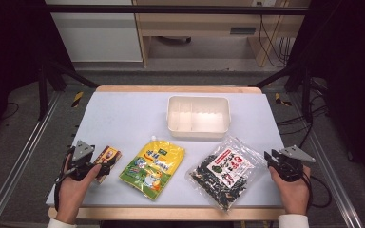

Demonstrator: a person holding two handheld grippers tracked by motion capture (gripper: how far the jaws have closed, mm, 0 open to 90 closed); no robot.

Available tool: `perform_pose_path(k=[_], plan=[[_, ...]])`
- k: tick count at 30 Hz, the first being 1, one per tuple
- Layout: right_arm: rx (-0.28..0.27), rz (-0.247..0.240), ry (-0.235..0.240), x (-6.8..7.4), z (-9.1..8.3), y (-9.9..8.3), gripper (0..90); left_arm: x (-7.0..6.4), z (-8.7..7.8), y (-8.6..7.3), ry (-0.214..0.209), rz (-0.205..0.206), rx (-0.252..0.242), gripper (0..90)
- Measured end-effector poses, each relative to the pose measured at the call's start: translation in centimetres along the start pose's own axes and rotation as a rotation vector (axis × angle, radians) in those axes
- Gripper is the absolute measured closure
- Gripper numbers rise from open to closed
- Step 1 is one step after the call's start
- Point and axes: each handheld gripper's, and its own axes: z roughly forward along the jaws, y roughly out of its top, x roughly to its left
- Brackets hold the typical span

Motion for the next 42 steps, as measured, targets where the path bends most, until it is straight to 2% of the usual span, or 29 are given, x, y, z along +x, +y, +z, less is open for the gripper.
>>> perform_pose_path(k=[12,20,23,29,33,37,38,42], plan=[[0.031,0.046,0.033,-0.9,0.1,-0.6,62.4,-0.1,-0.1,0.1,-0.015,0.007,-0.008,8.3],[0.043,0.073,0.078,-1.2,0.6,-0.9,62.4,-0.2,0.0,0.1,-0.018,0.031,0.006,9.0],[0.064,0.071,0.096,-1.1,1.0,-1.0,60.5,-0.2,-0.1,0.1,-0.013,0.040,0.010,9.0],[0.107,0.112,0.109,-1.4,1.6,-1.4,52.8,-0.4,-0.2,0.1,-0.013,0.053,0.006,8.9],[0.133,0.128,0.121,-1.5,1.9,-1.6,53.3,-0.4,-0.3,0.2,-0.013,0.057,0.004,9.0],[0.139,0.124,0.134,-1.3,1.9,-1.7,60.3,-0.5,-0.3,0.2,-0.007,0.065,0.012,9.0],[0.148,0.106,0.129,-1.3,1.8,-1.7,67.9,-0.5,-0.3,0.2,-0.005,0.069,0.014,9.0],[0.159,0.086,0.137,-1.4,1.6,-1.9,79.4,-0.6,-0.3,0.3,0.000,0.075,0.015,9.0]])
